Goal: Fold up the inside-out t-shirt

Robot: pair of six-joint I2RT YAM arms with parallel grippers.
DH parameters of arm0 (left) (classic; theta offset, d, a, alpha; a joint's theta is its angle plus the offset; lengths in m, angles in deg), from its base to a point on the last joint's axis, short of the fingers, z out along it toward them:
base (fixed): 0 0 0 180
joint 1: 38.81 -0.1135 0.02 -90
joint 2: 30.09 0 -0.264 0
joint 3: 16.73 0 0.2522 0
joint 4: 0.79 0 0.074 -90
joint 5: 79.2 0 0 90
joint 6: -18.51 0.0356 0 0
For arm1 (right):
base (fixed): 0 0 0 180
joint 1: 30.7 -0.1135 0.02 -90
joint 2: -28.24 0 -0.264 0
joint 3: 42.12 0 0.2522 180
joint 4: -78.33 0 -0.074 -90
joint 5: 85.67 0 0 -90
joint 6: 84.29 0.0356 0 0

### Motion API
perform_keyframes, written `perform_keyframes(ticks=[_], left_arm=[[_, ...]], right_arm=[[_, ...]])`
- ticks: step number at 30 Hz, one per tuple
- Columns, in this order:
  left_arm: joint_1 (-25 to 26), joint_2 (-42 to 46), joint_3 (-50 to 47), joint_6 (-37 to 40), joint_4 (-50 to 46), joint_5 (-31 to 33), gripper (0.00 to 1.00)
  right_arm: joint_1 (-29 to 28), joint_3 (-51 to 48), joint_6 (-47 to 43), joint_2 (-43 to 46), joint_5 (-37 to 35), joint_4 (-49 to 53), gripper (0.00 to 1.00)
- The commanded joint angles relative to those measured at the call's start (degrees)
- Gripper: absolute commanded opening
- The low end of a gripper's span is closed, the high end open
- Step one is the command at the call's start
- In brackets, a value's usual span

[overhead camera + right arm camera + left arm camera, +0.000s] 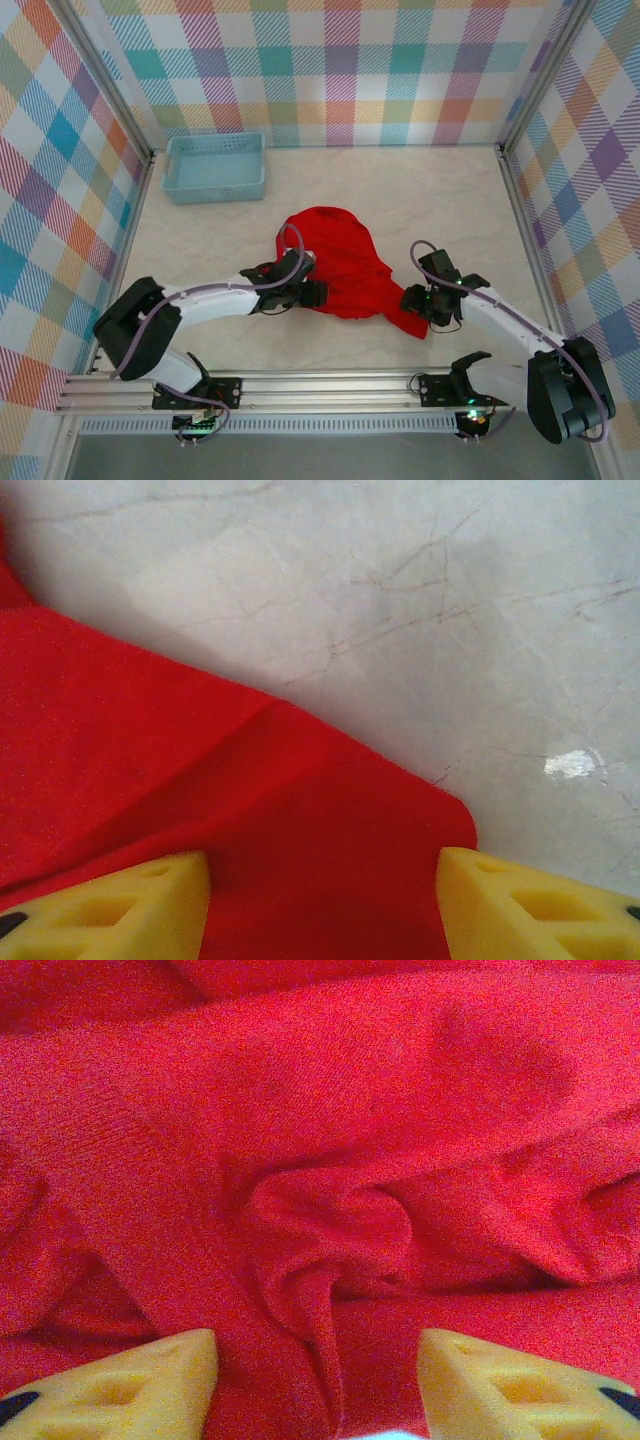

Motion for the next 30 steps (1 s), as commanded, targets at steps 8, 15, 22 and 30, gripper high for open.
perform_keyframes(ticks=[8, 15, 22, 30], left_arm=[[1.2, 0.8, 6.9, 1.4, -4.2, 3.7, 0.00], [0.5, 15.1, 16.8, 8.8, -16.4, 13.1, 0.00], [-2.2, 25.8, 30.9, 16.5, -24.8, 20.1, 0.00], [-2.2, 35.6, 41.6, 23.0, -31.3, 25.9, 0.00]], right_arm=[[0.1, 1.6, -1.2, -5.6, 0.7, -2.7, 0.11], [0.1, 12.0, -6.8, 9.1, -9.8, 6.1, 0.00], [0.0, 33.1, -15.6, 12.0, -10.2, 12.2, 0.00], [-0.5, 44.8, -19.2, 10.0, 4.2, 6.5, 0.00]])
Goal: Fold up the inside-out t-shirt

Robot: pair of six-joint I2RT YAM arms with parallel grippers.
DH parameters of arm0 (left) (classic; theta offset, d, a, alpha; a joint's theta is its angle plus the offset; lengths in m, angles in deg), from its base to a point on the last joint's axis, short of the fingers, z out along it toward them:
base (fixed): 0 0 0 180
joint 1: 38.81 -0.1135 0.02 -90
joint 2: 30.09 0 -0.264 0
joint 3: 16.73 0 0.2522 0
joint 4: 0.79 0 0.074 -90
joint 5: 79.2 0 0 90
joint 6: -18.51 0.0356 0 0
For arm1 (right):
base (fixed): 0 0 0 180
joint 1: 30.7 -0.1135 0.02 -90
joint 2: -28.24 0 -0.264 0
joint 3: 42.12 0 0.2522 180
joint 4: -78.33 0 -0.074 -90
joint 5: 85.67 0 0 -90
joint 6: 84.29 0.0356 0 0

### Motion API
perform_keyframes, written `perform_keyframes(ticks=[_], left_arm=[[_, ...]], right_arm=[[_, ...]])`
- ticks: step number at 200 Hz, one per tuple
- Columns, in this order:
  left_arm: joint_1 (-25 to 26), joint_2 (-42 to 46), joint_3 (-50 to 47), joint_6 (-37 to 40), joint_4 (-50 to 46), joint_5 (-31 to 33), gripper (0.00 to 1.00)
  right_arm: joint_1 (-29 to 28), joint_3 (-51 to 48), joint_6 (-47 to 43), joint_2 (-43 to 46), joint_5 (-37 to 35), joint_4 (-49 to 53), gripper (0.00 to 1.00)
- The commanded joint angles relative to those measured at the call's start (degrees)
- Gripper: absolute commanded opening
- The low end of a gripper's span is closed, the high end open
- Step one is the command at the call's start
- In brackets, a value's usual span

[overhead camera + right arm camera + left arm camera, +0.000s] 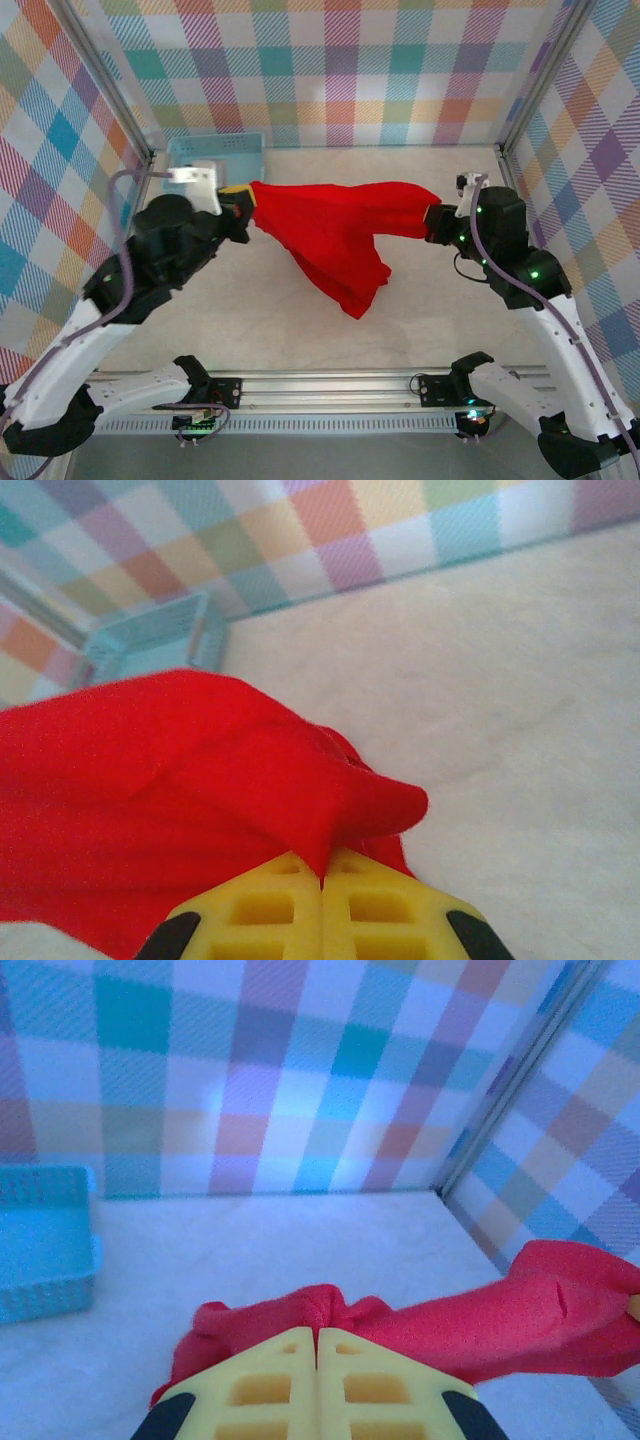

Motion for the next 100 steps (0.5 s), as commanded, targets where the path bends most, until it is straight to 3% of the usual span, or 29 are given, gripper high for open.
perform_keyframes(ticks=[1, 17, 48, 86, 100], left_arm=[[-0.3, 2.5, 3.9, 5.3, -5.5, 2.7, 0.00], [-0.2, 1.2, 6.5, 5.5, -7.5, -1.1, 0.00], [0.1, -5.5, 5.4, 1.4, -5.1, -11.5, 0.00], [5.0, -17.1, -4.3, -6.4, 10.1, -20.8, 0.00], [8.0, -22.7, -5.2, -7.8, 13.2, -21.3, 0.10]], right_arm=[[-0.3, 3.4, -2.5, -2.6, 7.1, -1.3, 0.00], [-0.3, 3.1, -1.1, -4.6, 4.2, -1.0, 0.00], [2.4, 2.2, 1.4, -7.8, -10.4, 4.1, 0.00], [17.7, -2.3, 5.0, -10.2, -3.9, 4.2, 0.00], [21.9, -4.5, 5.3, -12.2, -1.2, 2.7, 0.00]])
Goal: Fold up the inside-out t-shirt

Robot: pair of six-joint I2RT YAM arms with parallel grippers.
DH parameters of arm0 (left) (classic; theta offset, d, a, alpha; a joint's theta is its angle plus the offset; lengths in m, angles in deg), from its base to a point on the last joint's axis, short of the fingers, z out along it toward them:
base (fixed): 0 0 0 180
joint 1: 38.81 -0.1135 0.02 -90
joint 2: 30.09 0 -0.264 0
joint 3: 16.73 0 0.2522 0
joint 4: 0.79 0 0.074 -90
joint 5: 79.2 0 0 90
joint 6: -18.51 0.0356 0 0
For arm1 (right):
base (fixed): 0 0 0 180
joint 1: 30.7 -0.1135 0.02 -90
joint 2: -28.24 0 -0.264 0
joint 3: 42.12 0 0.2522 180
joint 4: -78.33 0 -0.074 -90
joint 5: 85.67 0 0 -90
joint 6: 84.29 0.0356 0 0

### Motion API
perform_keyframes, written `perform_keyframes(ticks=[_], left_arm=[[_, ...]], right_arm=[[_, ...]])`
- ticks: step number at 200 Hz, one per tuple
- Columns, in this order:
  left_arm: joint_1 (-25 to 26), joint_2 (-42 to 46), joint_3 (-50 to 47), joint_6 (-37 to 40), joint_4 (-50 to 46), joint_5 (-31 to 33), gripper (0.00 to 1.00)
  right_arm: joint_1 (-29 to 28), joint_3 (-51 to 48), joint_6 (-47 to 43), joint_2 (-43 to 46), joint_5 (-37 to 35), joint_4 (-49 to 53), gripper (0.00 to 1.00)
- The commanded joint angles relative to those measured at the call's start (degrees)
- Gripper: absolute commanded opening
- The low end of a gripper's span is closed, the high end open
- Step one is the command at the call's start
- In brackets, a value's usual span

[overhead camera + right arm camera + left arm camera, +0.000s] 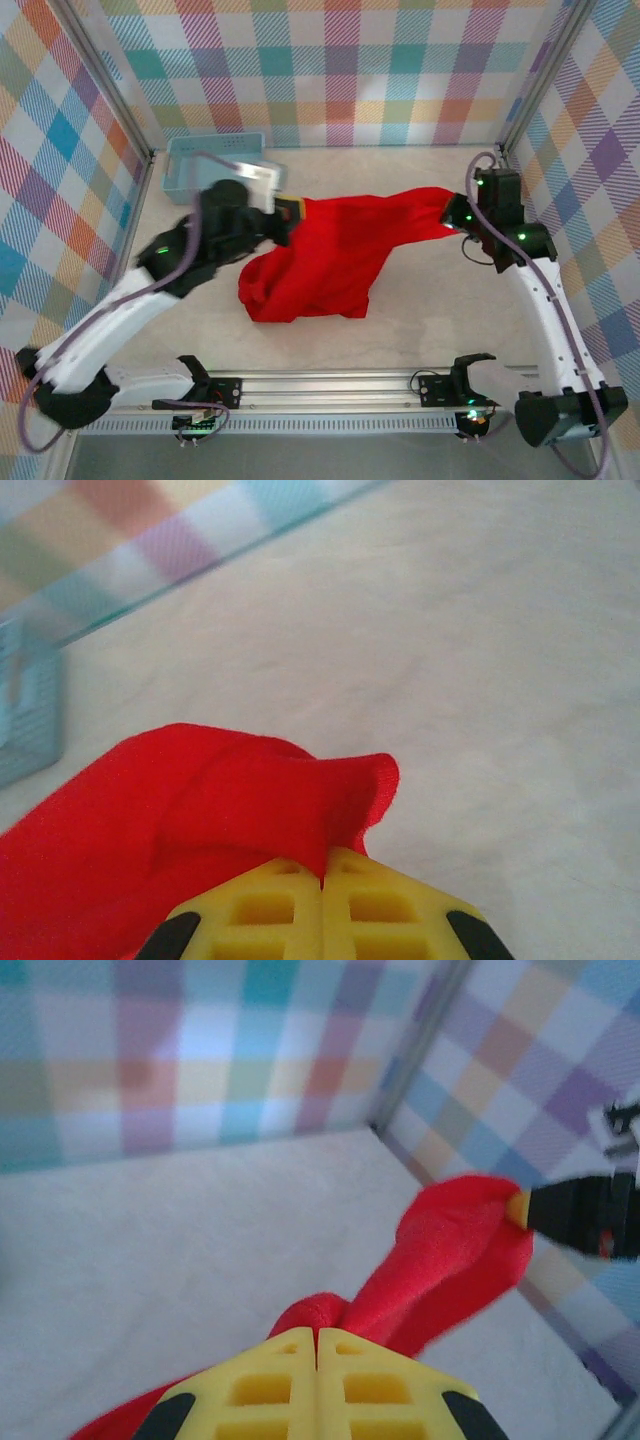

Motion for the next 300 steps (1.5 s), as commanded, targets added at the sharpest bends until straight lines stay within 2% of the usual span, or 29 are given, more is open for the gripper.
perform_keyframes(ticks=[1, 4, 14, 19, 34, 54, 72, 87, 110, 130, 160, 182, 212, 229, 246, 262, 283, 300], left_arm=[[5.0, -9.1, -3.7, -5.4, 9.4, -6.4, 0.11], [5.4, -10.0, -3.8, -5.7, 9.9, -6.6, 0.15], [6.2, -12.9, -4.4, -6.8, 11.1, -7.2, 0.33], [6.3, -13.8, -4.9, -7.4, 11.3, -7.4, 0.39], [6.0, -13.9, -6.8, -8.3, 10.0, -4.1, 0.51], [2.8, -9.8, -12.6, -10.4, 7.5, -0.4, 0.62], [-3.3, -5.8, -19.9, -13.1, 4.2, 0.0, 0.62], [-7.8, -2.8, -26.3, -14.1, 1.7, 0.9, 0.63], [-13.8, 1.9, -34.9, -15.1, 0.9, -0.9, 0.65], [-17.1, 4.7, -40.2, -15.6, 2.6, -2.7, 0.68], [-19.2, 2.7, -44.1, -15.0, 7.7, -3.8, 0.70], [-19.3, -0.4, -44.5, -14.6, 9.7, -2.1, 0.69], [-19.3, -2.5, -44.9, -14.7, 13.2, -3.5, 0.64], [-19.3, -3.6, -44.9, -14.5, 14.9, -4.4, 0.61], [-19.3, -4.9, -43.7, -14.2, 15.8, -4.8, 0.51], [-19.3, -6.2, -42.0, -13.8, 15.5, -5.2, 0.40], [-19.3, -7.9, -38.7, -13.6, 14.8, -5.1, 0.21], [-19.3, -8.2, -36.2, -13.6, 12.2, -5.3, 0.10]], right_arm=[[6.4, -3.1, 2.3, -2.2, 2.2, 0.2, 0.00], [6.9, -3.4, 2.3, -2.5, 2.8, -0.1, 0.03], [7.3, -4.3, 2.0, -3.5, 3.3, -1.3, 0.22], [7.2, -4.7, 1.7, -3.8, 3.7, -1.8, 0.26], [7.1, -5.7, 1.1, -4.0, 4.5, -2.8, 0.44], [3.9, -6.7, -1.1, -2.6, 5.4, -2.9, 0.56], [-5.5, -7.6, -2.5, -1.0, 3.7, -3.0, 0.61], [-15.9, -8.9, -2.2, -1.3, 2.1, -3.0, 0.62], [-30.8, -12.8, 0.5, -4.8, 3.0, -6.9, 0.64], [-39.4, -14.4, 2.7, -9.7, 2.7, -10.7, 0.65], [-45.9, -13.8, 4.0, -18.5, 4.3, -15.5, 0.62], [-47.7, -12.9, 4.4, -22.9, 4.5, -17.1, 0.58], [-48.6, -11.3, 5.3, -28.5, 4.8, -15.9, 0.53], [-48.8, -11.6, 5.3, -29.5, 6.5, -16.9, 0.41], [-48.8, -11.6, 5.3, -27.9, 6.8, -17.2, 0.18], [-48.7, -11.6, 5.5, -24.1, 0.8, -13.8, 0.03], [-48.2, -13.0, 4.3, -15.8, -7.3, -9.0, 0.00], [-47.5, -15.3, 2.8, -7.0, -10.0, -6.9, 0.00]])
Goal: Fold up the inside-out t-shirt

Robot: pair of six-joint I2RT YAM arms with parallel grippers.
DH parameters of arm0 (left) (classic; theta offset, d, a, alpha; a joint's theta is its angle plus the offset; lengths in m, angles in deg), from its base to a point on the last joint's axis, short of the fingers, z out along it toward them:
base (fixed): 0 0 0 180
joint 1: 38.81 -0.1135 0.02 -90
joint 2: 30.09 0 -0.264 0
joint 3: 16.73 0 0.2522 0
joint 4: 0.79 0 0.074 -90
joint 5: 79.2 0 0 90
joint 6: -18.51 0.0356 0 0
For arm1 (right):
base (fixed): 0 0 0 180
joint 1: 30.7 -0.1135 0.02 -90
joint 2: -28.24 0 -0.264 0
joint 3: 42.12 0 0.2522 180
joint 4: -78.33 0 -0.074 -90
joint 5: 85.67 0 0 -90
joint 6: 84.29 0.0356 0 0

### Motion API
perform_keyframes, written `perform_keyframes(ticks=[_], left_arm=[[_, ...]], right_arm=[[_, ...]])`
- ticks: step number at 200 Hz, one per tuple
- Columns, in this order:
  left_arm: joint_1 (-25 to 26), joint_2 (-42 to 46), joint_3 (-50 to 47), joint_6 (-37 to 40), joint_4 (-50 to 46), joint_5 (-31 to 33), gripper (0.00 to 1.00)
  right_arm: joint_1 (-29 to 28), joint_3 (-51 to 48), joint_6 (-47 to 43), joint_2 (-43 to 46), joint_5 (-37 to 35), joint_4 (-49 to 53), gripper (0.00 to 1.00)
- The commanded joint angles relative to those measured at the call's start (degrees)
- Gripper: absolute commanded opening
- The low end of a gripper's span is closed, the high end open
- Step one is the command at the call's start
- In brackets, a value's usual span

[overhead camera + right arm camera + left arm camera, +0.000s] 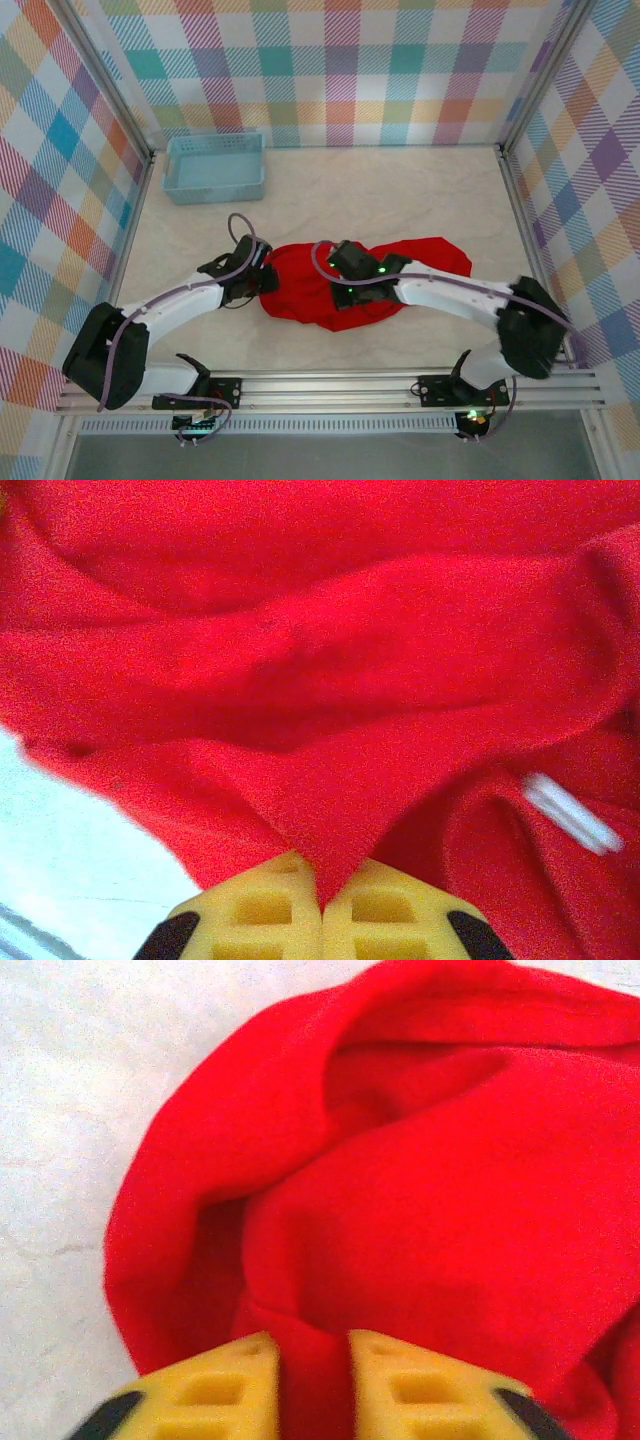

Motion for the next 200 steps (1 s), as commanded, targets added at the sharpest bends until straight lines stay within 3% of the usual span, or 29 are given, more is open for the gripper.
perform_keyframes(ticks=[1, 25, 49, 81, 94, 114, 144, 179, 200], left_arm=[[-0.7, -0.3, 4.9, 0.4, -1.5, -0.6, 0.10], [-0.7, -0.1, 8.6, 0.2, -3.1, -1.4, 0.01], [-0.7, -0.5, 12.0, -0.2, -4.6, -2.2, 0.00], [-0.7, -5.2, 16.8, -0.6, -9.5, 1.6, 0.00], [0.1, -5.7, 17.8, 0.2, -11.8, 2.9, 0.12], [6.3, -1.0, 17.9, 1.5, -14.7, 10.0, 0.37], [17.8, 9.5, 16.6, -1.2, -18.4, 20.1, 0.41], [27.4, 7.6, 14.7, -1.2, -10.4, 12.5, 0.37], [28.5, 1.9, 12.6, -2.3, -3.5, 8.0, 0.35]], right_arm=[[0.8, -1.8, -2.0, 13.2, -8.3, 5.5, 0.00], [1.2, -3.5, -3.4, 23.6, -10.9, 8.9, 0.00], [1.3, -4.3, -4.1, 31.1, -12.5, 11.6, 0.00], [2.8, -5.9, -1.8, 33.5, -16.8, 13.6, 0.00], [3.8, -6.1, -1.6, 32.7, -15.6, 12.9, 0.00], [3.8, -6.4, -2.5, 31.6, -12.3, 9.5, 0.00], [3.7, -5.3, -4.4, 28.9, -6.4, 5.2, 0.00], [3.6, -4.5, -5.0, 26.9, -4.9, 3.2, 0.00], [3.5, -4.0, -4.8, 27.8, -6.1, 3.0, 0.00]])
